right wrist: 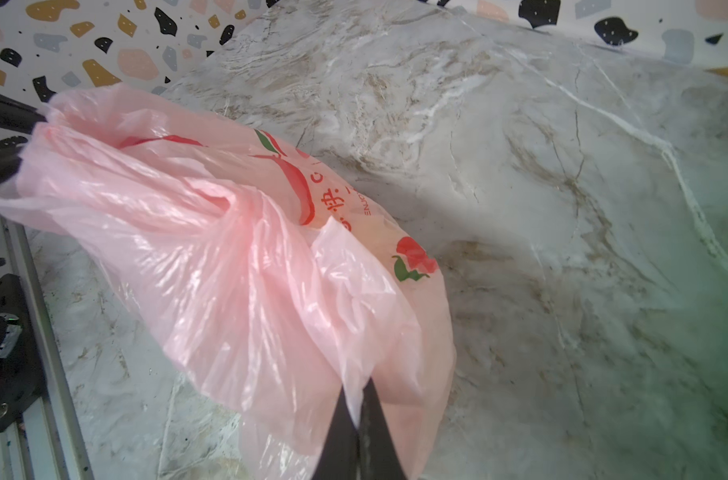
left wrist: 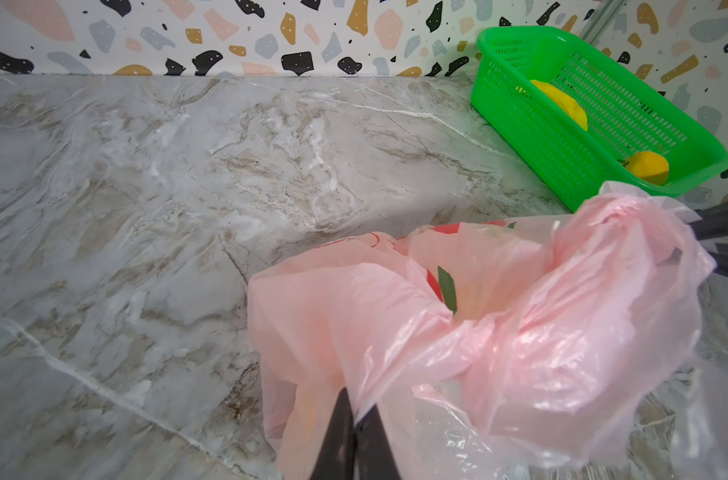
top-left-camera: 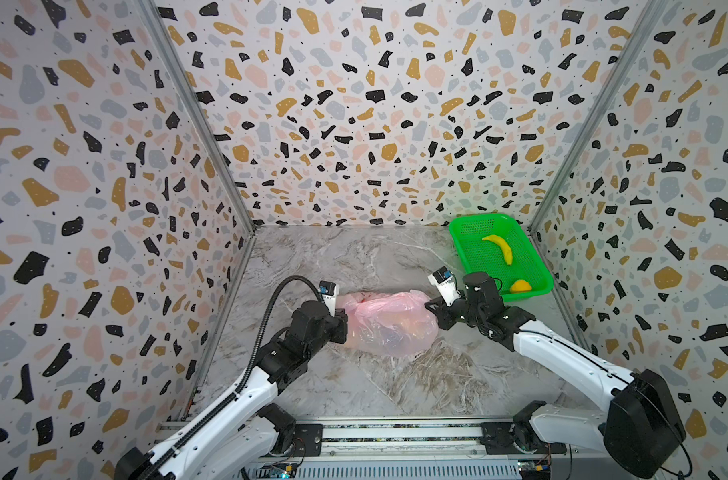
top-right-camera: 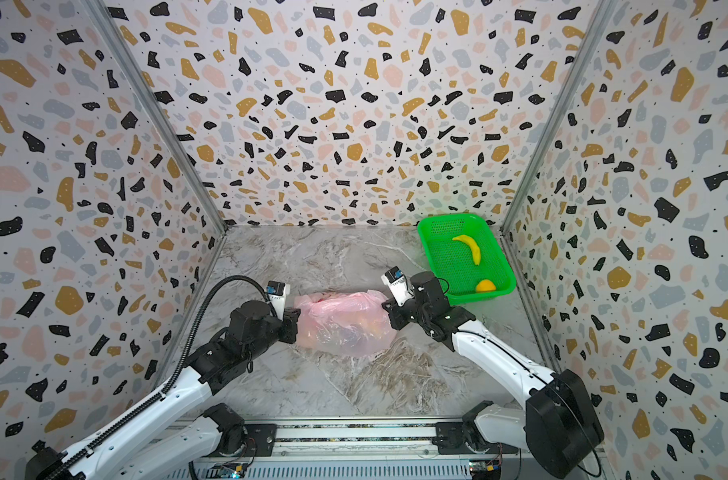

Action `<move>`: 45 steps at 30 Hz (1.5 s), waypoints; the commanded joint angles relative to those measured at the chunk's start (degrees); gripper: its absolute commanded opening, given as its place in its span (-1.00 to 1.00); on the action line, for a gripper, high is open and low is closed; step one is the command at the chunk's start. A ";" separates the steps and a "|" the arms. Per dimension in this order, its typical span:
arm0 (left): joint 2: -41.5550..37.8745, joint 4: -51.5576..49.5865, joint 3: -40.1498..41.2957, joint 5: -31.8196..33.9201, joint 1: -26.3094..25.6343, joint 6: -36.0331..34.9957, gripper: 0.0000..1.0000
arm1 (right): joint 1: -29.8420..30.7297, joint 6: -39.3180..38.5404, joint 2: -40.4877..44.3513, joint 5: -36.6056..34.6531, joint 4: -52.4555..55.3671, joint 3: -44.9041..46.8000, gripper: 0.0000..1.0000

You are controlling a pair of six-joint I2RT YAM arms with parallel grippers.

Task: Untie the knot of the plastic bag and take out the fruit
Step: Untie the plastic bag at the center of the table.

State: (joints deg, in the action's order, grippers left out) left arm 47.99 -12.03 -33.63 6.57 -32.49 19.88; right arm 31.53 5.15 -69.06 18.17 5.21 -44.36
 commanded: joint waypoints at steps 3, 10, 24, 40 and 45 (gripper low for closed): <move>-1.23 -0.63 2.36 3.14 -0.12 5.27 -1.00 | -0.68 6.38 5.72 -2.67 1.59 3.64 -1.00; -2.80 -2.65 3.62 6.37 -0.12 7.28 -1.00 | -0.70 9.20 11.14 -4.29 2.71 9.08 -1.00; -9.21 -0.58 1.86 1.20 -0.12 3.76 0.77 | 3.10 3.33 15.27 -0.02 2.52 5.88 -1.00; 0.32 2.60 -9.44 -6.30 -0.17 -8.37 0.99 | 6.70 2.41 16.19 -1.09 0.49 7.51 -1.00; 5.06 4.92 -11.68 -6.92 -0.12 -11.03 0.96 | 6.85 2.07 16.98 -1.48 0.47 7.53 -1.00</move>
State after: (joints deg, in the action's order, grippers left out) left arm 52.60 -11.40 -43.05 0.64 -32.49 12.19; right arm 38.02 8.01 -53.54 17.04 6.74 -36.91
